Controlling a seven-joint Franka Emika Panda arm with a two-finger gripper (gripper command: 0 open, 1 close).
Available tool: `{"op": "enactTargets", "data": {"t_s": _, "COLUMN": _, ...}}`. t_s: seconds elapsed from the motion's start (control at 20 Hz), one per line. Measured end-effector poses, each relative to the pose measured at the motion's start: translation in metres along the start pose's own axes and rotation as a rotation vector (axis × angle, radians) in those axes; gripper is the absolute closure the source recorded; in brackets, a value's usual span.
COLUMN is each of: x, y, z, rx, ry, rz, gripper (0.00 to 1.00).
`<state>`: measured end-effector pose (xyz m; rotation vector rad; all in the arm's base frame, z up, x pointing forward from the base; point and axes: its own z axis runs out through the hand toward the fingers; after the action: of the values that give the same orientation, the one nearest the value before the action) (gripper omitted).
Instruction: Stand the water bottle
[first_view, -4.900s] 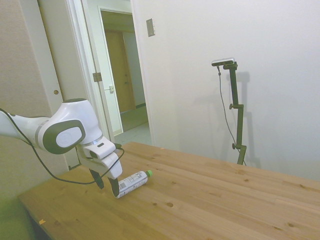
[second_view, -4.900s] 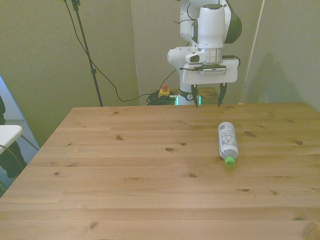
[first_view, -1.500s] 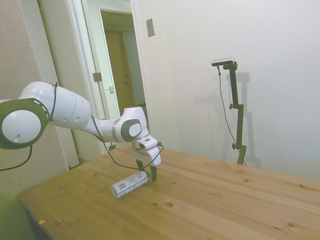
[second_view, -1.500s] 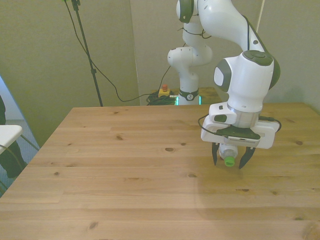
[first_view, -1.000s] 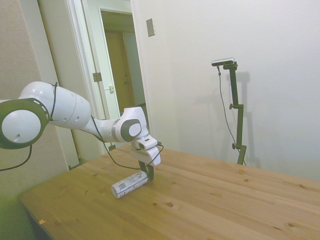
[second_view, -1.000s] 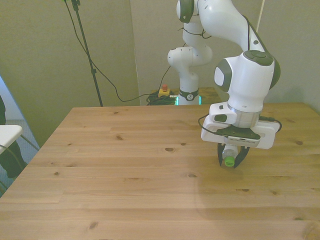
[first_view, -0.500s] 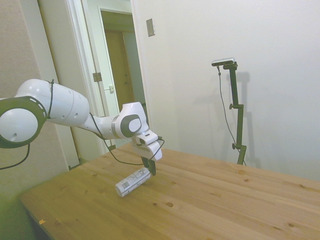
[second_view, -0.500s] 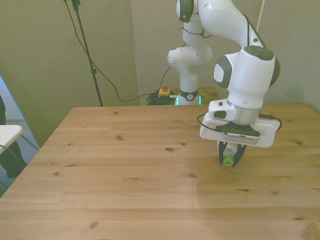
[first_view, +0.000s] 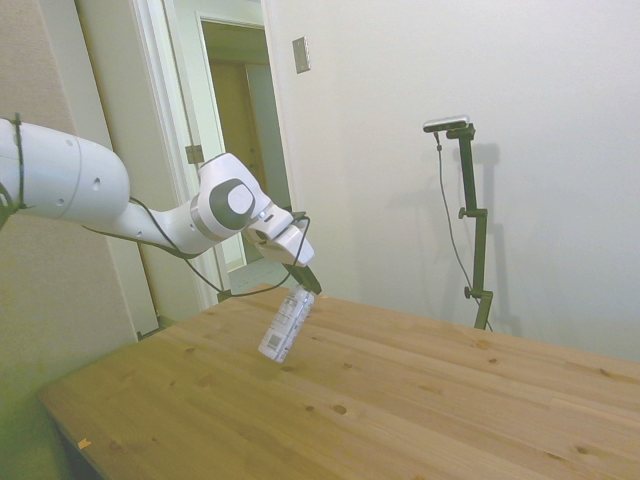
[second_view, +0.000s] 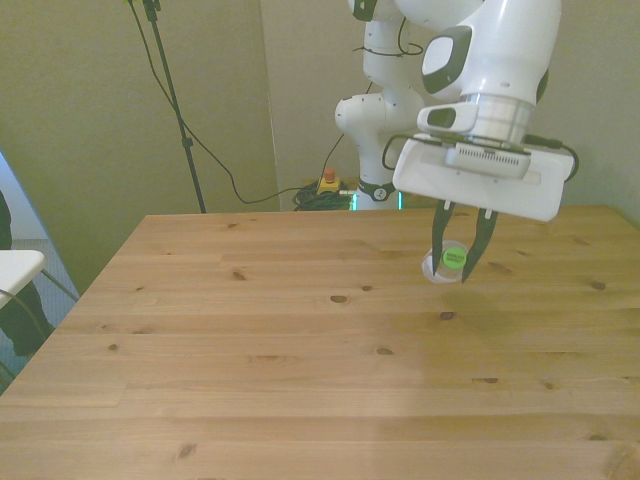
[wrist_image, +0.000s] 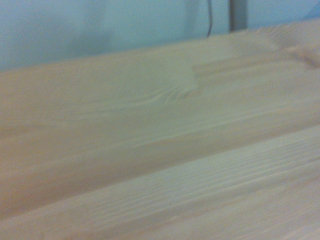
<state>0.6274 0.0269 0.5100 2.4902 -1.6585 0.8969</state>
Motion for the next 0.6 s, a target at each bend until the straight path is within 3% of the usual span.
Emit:
{"op": "enactTargets", "data": {"t_s": 0.15, "x": 0.008, "y": 0.002, "z": -0.007, "rx": 0.06, "ry": 0.09, "rz": 0.08, "gripper": 1.0}}
{"op": "enactTargets", "data": {"t_s": 0.4, "x": 0.031, "y": 0.003, "z": 0.006, "rx": 0.137, "ry": 0.209, "rz": 0.202, "gripper": 1.0}}
{"op": "enactTargets", "data": {"t_s": 0.6, "x": 0.044, "y": 0.0, "z": 0.015, "rx": 0.157, "ry": 0.323, "rz": 0.244, "gripper": 1.0}}
